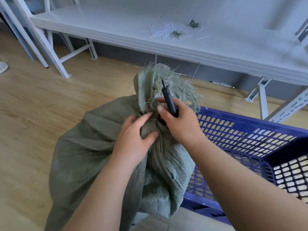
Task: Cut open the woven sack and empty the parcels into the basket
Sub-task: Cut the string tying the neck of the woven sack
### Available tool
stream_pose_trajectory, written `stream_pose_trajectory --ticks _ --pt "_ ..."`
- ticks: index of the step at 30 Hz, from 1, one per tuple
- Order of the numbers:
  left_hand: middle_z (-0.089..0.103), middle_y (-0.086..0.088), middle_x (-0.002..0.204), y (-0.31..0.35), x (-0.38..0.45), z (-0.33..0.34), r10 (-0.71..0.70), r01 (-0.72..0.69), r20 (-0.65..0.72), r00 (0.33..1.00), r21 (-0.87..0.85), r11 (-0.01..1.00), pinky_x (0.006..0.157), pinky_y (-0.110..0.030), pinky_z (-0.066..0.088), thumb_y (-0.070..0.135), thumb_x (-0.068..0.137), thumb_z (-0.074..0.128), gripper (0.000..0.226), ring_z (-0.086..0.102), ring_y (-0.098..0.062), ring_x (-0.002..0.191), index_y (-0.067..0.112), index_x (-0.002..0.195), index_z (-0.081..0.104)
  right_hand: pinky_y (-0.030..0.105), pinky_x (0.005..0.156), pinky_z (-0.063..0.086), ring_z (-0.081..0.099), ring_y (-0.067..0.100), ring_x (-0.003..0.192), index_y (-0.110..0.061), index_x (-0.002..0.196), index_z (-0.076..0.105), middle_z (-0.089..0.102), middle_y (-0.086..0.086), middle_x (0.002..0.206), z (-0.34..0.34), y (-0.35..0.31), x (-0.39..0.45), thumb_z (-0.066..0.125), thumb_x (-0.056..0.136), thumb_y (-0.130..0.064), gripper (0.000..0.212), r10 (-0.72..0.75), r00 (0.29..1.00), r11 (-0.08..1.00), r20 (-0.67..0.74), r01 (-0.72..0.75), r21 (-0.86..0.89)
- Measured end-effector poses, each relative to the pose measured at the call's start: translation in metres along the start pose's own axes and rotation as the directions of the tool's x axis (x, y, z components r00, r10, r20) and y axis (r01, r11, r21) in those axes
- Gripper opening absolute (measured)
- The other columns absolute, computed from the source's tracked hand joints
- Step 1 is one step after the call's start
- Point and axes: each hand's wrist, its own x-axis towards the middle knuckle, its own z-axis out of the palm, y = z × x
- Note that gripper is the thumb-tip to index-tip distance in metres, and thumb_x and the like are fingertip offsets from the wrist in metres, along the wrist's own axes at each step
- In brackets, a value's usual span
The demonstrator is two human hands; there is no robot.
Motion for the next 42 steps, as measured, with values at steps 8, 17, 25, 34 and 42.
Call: stream_pose_trajectory --ticks 8,17,25,34,42 --pt "0.059 0.006 0.125 0.006 0.001 0.007 0.034 -0.045 -0.149 0.988 -0.068 0.997 0.093 -0.031 0.045 0.017 0.077 0.073 0.074 0.055 -0.014 0.115 0.032 0.14 0.039 0.022 0.093 0.04 0.055 0.007 0.106 -0.032 0.115 0.067 0.062 -0.001 0.113 0.009 -0.002 0.014 0.066 0.087 -0.033 0.028 0.016 0.991 1.0 0.136 -0.012 -0.029" --pt "0.047 0.016 0.108 0.022 -0.003 -0.013 0.379 -0.417 -0.454 0.807 0.017 0.909 0.097 -0.027 0.033 0.024 0.083 0.066 0.029 0.044 -0.006 0.11 0.029 0.11 0.058 0.025 0.06 0.047 0.056 0.018 0.062 -0.022 0.085 0.07 0.061 0.001 0.067 0.004 -0.002 0.03 0.069 0.084 -0.019 0.004 0.329 0.937 0.942 0.119 -0.334 0.02" --pt "0.035 0.015 0.146 -0.005 0.004 0.0 0.32 -0.314 -0.05 0.946 0.098 0.944 0.11 -0.035 0.024 0.026 0.085 0.069 0.044 0.025 -0.011 0.136 0.037 0.126 0.057 0.025 0.049 0.039 0.042 0.016 0.042 -0.019 0.096 0.074 0.048 0.002 0.051 -0.005 0.012 0.026 0.067 0.087 -0.016 0.012 0.377 0.926 0.905 0.033 -0.376 0.198" --pt "0.059 0.01 0.105 0.005 0.003 0.0 -0.007 0.006 -0.065 0.998 -0.014 1.0 0.076 -0.025 0.042 0.024 0.077 0.076 0.061 0.059 -0.016 0.102 0.032 0.13 0.047 0.022 0.053 0.042 0.06 0.01 0.059 -0.033 0.092 0.071 0.066 -0.009 0.072 -0.007 -0.011 -0.006 0.062 0.086 -0.026 0.012 0.007 0.974 1.0 -0.227 -0.011 -0.014" --pt "0.063 0.004 0.116 0.011 -0.001 -0.004 -0.046 0.045 -0.126 0.991 -0.011 0.999 0.073 -0.023 0.041 0.023 0.077 0.075 0.052 0.06 -0.017 0.1 0.023 0.126 0.057 0.018 0.048 0.045 0.058 0.008 0.051 -0.019 0.116 0.065 0.061 -0.003 0.07 -0.002 -0.009 -0.007 0.06 0.092 -0.019 0.024 0.235 0.969 0.953 0.074 -0.244 0.177"
